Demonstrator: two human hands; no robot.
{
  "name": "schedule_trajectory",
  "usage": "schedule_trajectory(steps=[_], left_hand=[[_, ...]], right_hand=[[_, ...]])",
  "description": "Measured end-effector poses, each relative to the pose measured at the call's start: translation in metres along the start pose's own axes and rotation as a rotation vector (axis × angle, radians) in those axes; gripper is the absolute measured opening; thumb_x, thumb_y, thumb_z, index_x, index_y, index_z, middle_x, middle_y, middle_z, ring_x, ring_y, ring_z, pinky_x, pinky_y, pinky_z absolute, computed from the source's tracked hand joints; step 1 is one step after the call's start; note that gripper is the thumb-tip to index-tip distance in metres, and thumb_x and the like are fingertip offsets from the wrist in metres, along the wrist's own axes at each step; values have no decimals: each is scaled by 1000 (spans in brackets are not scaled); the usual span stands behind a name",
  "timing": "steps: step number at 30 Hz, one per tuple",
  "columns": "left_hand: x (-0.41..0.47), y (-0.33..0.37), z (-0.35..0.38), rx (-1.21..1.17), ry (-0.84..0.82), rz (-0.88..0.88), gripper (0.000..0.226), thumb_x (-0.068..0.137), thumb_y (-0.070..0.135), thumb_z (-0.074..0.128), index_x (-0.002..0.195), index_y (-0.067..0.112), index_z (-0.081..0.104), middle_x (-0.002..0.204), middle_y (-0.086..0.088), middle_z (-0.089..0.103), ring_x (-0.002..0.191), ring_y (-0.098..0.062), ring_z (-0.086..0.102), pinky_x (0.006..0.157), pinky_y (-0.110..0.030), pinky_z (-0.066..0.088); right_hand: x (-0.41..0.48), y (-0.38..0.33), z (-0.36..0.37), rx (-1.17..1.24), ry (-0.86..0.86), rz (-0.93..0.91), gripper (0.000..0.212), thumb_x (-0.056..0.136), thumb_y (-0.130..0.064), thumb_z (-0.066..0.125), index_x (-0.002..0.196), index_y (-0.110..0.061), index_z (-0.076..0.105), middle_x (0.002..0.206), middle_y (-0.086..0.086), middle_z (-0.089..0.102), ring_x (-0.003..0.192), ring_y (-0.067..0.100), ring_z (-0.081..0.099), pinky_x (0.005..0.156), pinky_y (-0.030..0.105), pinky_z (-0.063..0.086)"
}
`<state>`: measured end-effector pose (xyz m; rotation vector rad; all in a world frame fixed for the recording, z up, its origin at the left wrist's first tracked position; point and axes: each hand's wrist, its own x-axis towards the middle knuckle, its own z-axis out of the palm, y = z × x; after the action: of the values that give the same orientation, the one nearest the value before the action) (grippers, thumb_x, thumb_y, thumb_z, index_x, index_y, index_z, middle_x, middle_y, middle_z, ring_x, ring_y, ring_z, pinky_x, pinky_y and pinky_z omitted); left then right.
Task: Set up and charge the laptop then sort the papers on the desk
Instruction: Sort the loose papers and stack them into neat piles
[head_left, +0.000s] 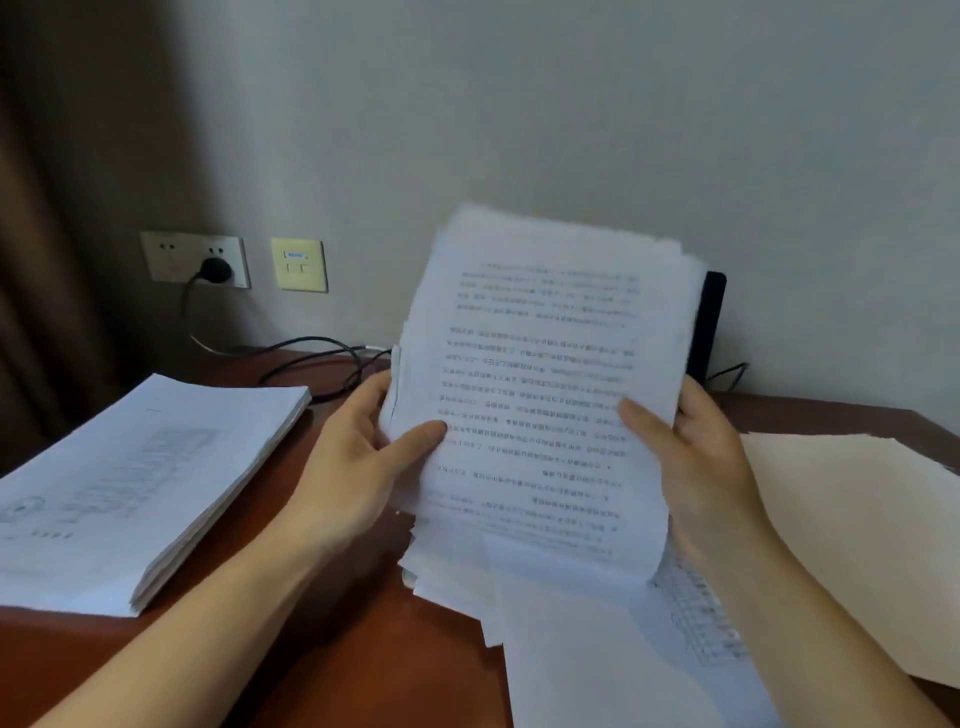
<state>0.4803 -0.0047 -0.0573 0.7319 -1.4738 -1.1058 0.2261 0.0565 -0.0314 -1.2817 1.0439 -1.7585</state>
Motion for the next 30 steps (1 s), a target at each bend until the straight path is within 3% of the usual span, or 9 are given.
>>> schedule_trajectory(steps=[4, 7, 9, 11, 15, 19, 22, 26, 30], left_hand=[[-2, 1, 2, 115, 51, -3, 49, 92, 15, 68, 132, 39, 50, 125, 23, 67, 116, -5, 66, 102, -45, 55], [-6, 5, 4, 242, 88, 106, 59, 95, 24, 66, 147, 36, 40, 137, 25, 58, 129, -1, 56, 108, -45, 49], [-8, 10, 10, 263, 110, 220, 61, 97, 19, 63, 151, 30, 36, 142, 22, 54, 135, -1, 50, 112, -41, 45], [-7, 12, 15, 269, 130, 273, 64, 97, 11, 63, 149, 33, 34, 142, 27, 52, 137, 3, 46, 112, -27, 43], [-3, 3, 11, 369, 114, 188, 73, 96, 10, 68, 152, 36, 30, 136, 41, 50, 128, 15, 47, 102, -8, 41], [-4, -11, 3, 406, 102, 31, 59, 97, 13, 67, 140, 44, 42, 119, 40, 62, 115, 7, 62, 95, -22, 53], [-9, -7, 8, 381, 79, 91, 60, 100, 10, 62, 148, 36, 37, 127, 36, 61, 119, 11, 58, 98, -17, 51], [-12, -5, 15, 371, 78, 152, 68, 98, 15, 65, 150, 40, 29, 133, 38, 54, 126, 10, 53, 101, -20, 47], [-12, -9, 14, 305, 140, 130, 54, 97, 17, 66, 140, 36, 41, 124, 33, 61, 118, 7, 59, 102, -31, 52]], right_hand=[[-3, 9, 4, -231, -117, 48, 62, 87, 6, 66, 133, -33, 52, 119, -14, 69, 112, 10, 65, 90, 34, 54], [-7, 3, 7, -258, -59, -118, 73, 90, 7, 62, 142, -39, 42, 126, -13, 65, 116, 6, 62, 92, 29, 55], [-7, -2, 8, -260, -14, -230, 77, 92, 7, 60, 147, -40, 36, 132, -11, 62, 121, 7, 59, 97, 26, 52], [-7, -2, 9, -272, 5, -289, 78, 93, 7, 59, 148, -40, 32, 136, -11, 58, 126, 9, 56, 102, 31, 50], [-10, 12, 11, -356, -64, -260, 75, 92, 9, 58, 147, -36, 34, 137, -18, 55, 129, 1, 50, 103, 17, 44], [-8, 26, 13, -614, -52, -328, 64, 86, 7, 63, 139, -26, 45, 125, -25, 50, 124, -4, 44, 102, 14, 38], [-12, 28, 19, -482, -2, -285, 58, 90, 12, 57, 135, -24, 46, 115, -32, 54, 115, -8, 52, 88, 4, 42], [-16, 34, 19, -363, 37, -203, 58, 91, 5, 60, 126, -37, 42, 112, -42, 55, 110, -8, 57, 80, 7, 47], [-12, 36, 14, -441, 2, -159, 40, 89, 7, 60, 120, -16, 50, 97, -40, 56, 97, -10, 59, 75, 12, 49]])
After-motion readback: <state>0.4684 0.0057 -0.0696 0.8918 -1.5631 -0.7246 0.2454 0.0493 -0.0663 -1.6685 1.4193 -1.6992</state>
